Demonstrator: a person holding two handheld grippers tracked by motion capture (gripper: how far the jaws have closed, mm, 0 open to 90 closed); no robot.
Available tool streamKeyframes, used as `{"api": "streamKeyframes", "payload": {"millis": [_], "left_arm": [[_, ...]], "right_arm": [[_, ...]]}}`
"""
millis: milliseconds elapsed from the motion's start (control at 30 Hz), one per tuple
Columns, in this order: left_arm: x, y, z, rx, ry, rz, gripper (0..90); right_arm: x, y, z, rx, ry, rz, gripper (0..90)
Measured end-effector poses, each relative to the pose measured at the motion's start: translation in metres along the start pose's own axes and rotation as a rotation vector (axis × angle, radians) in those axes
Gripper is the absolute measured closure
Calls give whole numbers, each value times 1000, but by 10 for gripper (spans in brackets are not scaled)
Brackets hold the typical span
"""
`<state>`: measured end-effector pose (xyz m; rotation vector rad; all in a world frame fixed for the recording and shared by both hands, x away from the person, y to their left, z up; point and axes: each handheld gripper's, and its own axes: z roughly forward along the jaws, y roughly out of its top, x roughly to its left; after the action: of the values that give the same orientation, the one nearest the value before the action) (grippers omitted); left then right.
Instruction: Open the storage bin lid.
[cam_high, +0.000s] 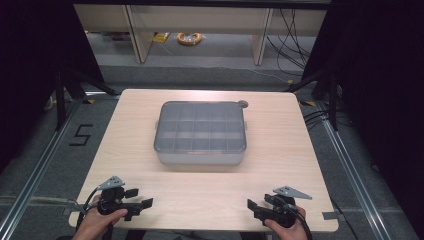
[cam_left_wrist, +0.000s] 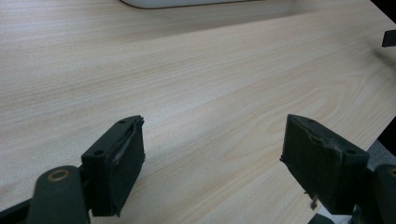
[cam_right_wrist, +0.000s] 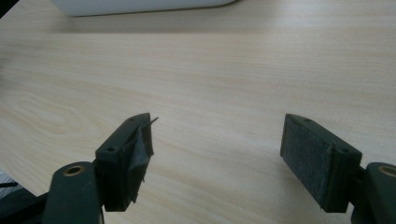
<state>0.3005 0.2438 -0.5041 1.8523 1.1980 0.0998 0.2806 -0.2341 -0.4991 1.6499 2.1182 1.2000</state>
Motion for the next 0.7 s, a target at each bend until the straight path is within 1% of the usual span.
{"api": "streamKeyframes", "payload": {"millis": [33, 133, 167, 200, 267, 300, 333, 367, 400, 433, 467, 500, 533, 567, 600, 633, 667, 700], "left_arm": [[0, 0, 0, 2, -2, -1, 206], [0, 0, 0, 2, -4, -2, 206], [0, 0, 0, 0, -4, -2, 206], [0, 0, 1, 2, -5, -2, 206], [0, 0, 1, 1, 0, -4, 206], [1, 0, 0, 2, -1, -3, 205], [1, 1, 0, 0, -3, -6, 204], [1, 1, 0, 0, -3, -6, 204], [2, 1, 0, 2, -2, -10, 204], [2, 1, 0, 2, -2, -10, 204], [2, 1, 1, -5, -1, -20, 204], [2, 1, 1, -7, 2, -22, 204], [2, 1, 1, -7, 2, -22, 204], [3, 2, 1, -11, 6, -25, 204], [3, 2, 0, -10, 8, -27, 204], [3, 2, 0, -10, 8, -27, 204], [4, 2, 0, -18, 6, -32, 203], [4, 2, 0, -20, 7, -34, 203]], "right_arm": [[3, -1, 1, 6, 2, 49, 262], [3, 0, 0, 13, 2, 45, 261], [-1, 0, -1, 1, 1, 2, 260], [0, 0, 0, 8, 7, 18, 259], [-1, 0, 1, 3, 0, 13, 259], [-2, 1, 2, -13, 21, 24, 256], [-3, 1, 2, -18, 25, 26, 254], [-3, 1, 1, -12, 14, 30, 250], [-4, 1, 1, -13, 26, 35, 246], [-4, 1, 1, -13, 26, 35, 246], [-2, 2, 1, -27, 53, 84, 236], [-4, 2, 2, -38, 62, 66, 232], [-4, 2, 2, -38, 62, 66, 232], [-6, 3, 1, -55, 73, 85, 232], [-4, 3, 0, -43, 77, 131, 231], [-7, 3, 2, -67, 96, 101, 226], [-9, 4, 2, -69, 109, 100, 220], [-9, 4, 2, -76, 112, 118, 221]]}}
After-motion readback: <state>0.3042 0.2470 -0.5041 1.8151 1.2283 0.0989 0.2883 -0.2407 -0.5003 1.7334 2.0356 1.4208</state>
